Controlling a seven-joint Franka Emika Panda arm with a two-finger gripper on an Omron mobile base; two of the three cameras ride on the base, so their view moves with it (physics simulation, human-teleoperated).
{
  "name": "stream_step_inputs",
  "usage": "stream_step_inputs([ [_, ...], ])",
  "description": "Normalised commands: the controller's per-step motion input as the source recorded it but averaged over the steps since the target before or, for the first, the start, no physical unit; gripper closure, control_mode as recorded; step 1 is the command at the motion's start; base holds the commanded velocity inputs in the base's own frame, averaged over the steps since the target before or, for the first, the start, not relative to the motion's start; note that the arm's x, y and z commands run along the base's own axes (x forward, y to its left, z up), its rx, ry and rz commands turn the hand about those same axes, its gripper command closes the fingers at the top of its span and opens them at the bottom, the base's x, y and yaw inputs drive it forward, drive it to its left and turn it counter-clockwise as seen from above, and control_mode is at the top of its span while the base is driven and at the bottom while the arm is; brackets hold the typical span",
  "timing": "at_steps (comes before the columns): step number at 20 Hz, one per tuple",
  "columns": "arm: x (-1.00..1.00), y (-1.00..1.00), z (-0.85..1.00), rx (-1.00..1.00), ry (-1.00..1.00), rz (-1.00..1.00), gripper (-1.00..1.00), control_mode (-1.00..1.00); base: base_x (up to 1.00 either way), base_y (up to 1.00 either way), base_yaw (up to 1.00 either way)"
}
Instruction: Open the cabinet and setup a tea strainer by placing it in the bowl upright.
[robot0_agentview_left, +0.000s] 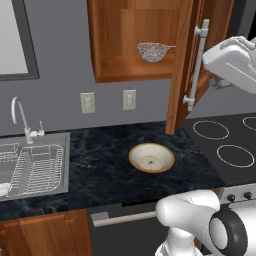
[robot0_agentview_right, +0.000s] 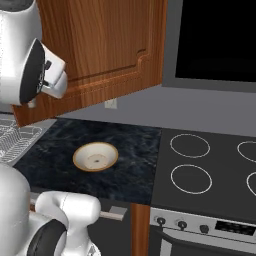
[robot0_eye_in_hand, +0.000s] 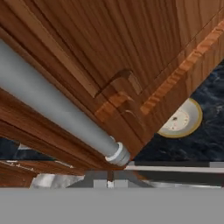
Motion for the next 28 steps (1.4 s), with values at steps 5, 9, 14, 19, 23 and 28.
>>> stream_step_inputs([
  [5, -0.99, -0.64, -0.06, 0.04, 0.02, 0.01, 1.00, -1.00, 0.00, 0.00, 0.00],
  [9, -0.77, 0.00, 0.00, 0.00, -0.01, -0.01, 1.00, -1.00, 0.00, 0.00, 0.00],
  [14, -0.73, 0.14, 0.08, -0.04, -0.01, 0.00, -1.00, -1.00, 0.00, 0.00, 0.00],
  [19, -0.57, 0.65, 0.25, -0.18, 0.00, 0.00, -1.00, -1.00, 0.00, 0.00, 0.00],
  [23, -0.19, 0.60, 0.31, -0.21, 0.01, -0.03, -1.00, -1.00, 0.00, 0.00, 0.00],
  [28, 0.00, 0.79, 0.13, -0.26, 0.03, -0.15, -1.00, -1.00, 0.00, 0.00, 0.00],
])
